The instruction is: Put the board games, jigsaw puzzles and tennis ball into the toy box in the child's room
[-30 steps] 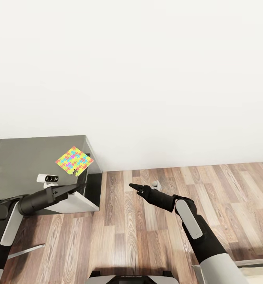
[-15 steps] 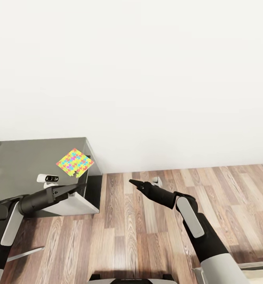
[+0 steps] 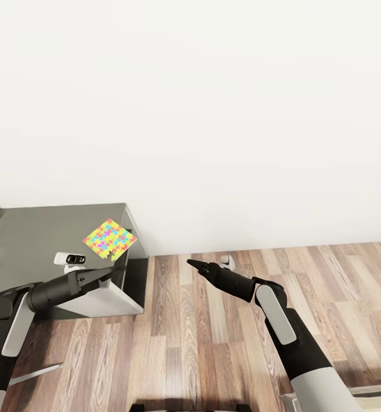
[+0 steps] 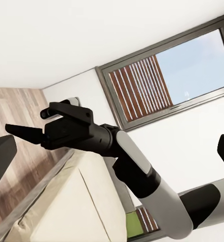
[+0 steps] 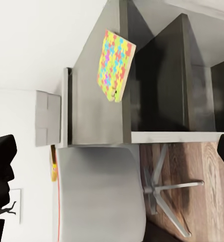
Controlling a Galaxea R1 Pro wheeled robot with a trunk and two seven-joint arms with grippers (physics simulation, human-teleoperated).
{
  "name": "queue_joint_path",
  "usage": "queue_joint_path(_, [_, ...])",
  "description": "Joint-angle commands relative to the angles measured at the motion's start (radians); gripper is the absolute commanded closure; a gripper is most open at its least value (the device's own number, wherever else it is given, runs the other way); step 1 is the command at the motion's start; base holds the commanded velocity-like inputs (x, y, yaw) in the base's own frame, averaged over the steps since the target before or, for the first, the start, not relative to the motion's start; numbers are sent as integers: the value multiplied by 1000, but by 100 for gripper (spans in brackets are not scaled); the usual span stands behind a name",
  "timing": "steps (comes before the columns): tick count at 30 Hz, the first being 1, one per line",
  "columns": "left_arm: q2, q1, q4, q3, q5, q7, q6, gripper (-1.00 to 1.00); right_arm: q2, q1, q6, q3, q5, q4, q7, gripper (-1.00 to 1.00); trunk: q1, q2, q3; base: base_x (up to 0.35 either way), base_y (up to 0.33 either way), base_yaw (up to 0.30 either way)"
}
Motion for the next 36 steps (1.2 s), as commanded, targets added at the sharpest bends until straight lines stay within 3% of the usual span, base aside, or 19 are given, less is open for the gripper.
queue_joint_path(1, [1, 0, 0, 0, 2, -1, 10, -100, 0, -1, 4, -1, 2, 0, 3, -100, 1, -2, 0, 0, 0, 0])
queue_joint_path(36, [2, 0, 0, 2, 2, -1, 7, -100, 0, -1, 4, -2, 2, -2, 4, -100, 1, -2, 59, 0, 0, 0])
